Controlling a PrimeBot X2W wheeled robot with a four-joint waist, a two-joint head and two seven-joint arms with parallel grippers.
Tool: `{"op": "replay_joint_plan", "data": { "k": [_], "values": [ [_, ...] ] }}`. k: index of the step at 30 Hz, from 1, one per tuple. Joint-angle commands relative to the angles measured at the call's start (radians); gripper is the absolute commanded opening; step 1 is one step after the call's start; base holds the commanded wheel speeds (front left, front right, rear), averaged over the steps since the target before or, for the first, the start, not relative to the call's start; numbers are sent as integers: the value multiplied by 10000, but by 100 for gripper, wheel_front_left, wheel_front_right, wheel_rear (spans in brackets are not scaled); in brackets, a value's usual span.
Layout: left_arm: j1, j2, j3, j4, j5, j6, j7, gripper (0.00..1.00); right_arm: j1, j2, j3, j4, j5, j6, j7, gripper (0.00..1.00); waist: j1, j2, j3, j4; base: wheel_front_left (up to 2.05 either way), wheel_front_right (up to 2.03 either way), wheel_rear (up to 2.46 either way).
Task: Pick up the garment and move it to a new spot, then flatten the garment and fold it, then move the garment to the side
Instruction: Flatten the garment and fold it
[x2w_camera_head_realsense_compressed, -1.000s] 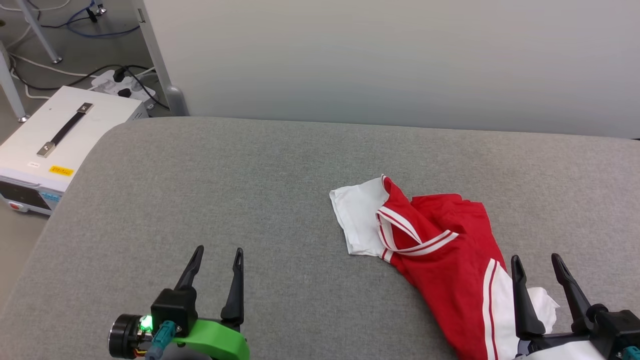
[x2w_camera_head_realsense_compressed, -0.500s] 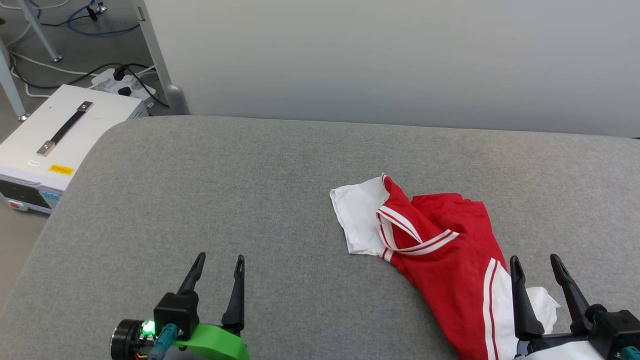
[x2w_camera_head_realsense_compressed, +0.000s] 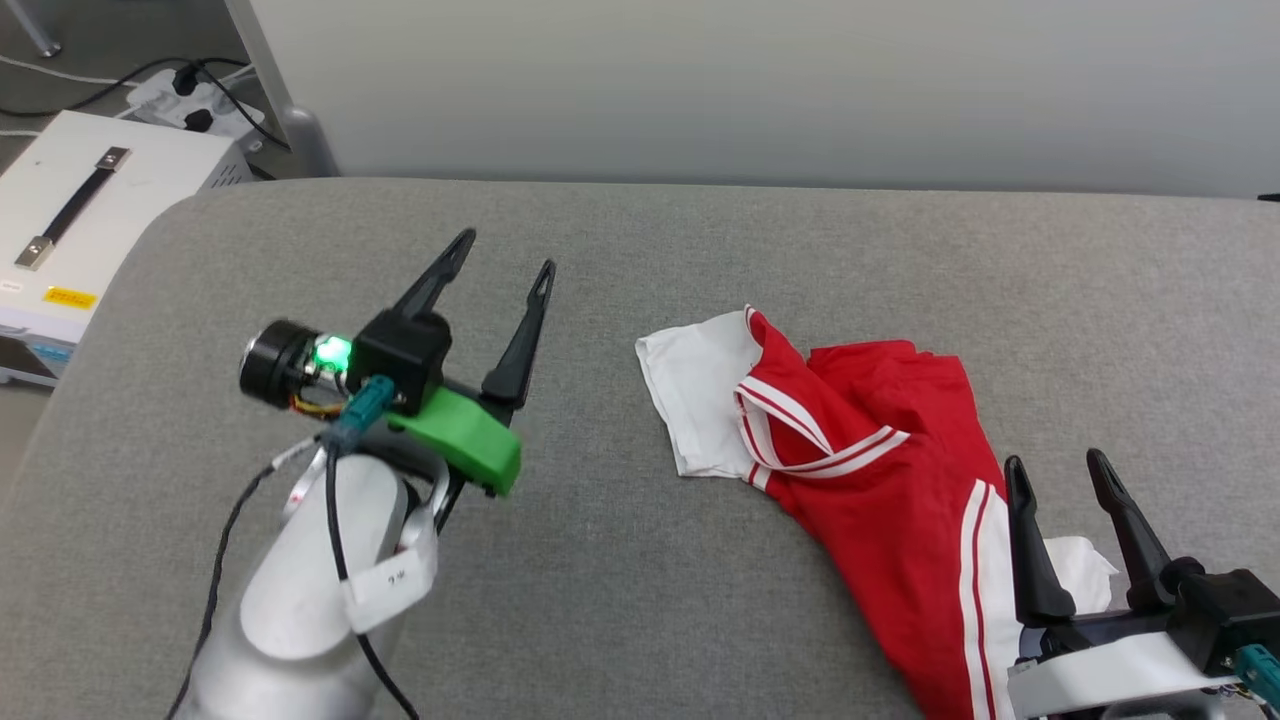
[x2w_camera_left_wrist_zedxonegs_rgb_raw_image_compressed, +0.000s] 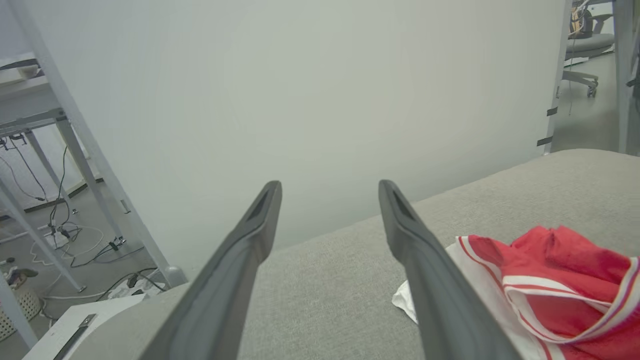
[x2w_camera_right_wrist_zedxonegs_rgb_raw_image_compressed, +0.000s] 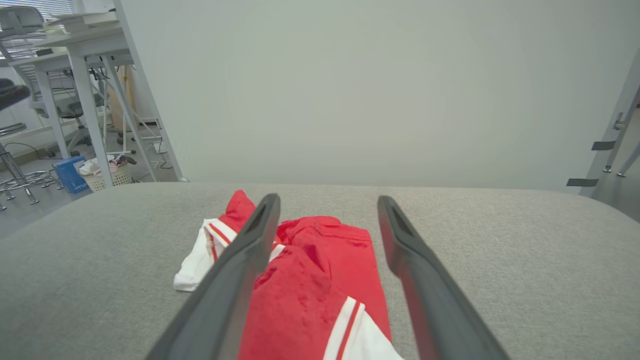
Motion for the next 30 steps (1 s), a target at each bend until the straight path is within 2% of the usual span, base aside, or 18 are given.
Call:
{"op": "replay_joint_plan", "data": {
  "k": [1, 2, 7, 12, 18, 24, 30],
  "values": [
    [-773, 282, -559, 251, -359, -50, -36, 100, -249, -20, 2, -33, -40, -9, -48, 100, -1, 0, 485, -341, 0, 0, 0],
    [-1992, 744, -1716, 644, -990, -52, 219, 100, -442, -20, 35, -41, -38, -9, -48, 100, -1, 0, 806, -509, 0, 0, 0],
    [-3983, 1337, -4031, 1183, -2371, -53, 1400, 100, -746, -20, 48, -63, -30, -9, -48, 100, -1, 0, 1285, -752, 0, 0, 0],
    [-5364, 1592, -6223, 1576, -4144, -54, 3194, 100, -1049, -20, 122, -79, -5, -9, -48, 100, -1, 0, 1705, -1019, 0, 0, 0],
    [-6624, 1970, -8747, 1433, -6629, -55, 6005, 100, -1395, -20, 160, -103, 76, -9, -48, 100, -1, 0, 2208, -1351, 0, 0, 0],
    [-7125, 2272, -9671, 1053, -7982, -55, 7985, 100, -1641, -20, 150, -142, 166, -9, -48, 100, -1, 0, 2694, -1611, 0, 0, 0],
    [-6564, 2465, -9754, 719, -7863, -55, 9503, 100, -1894, -20, 168, -167, 230, -9, -48, 100, -1, 0, 3143, -1829, 0, 0, 0]
  ]
}}
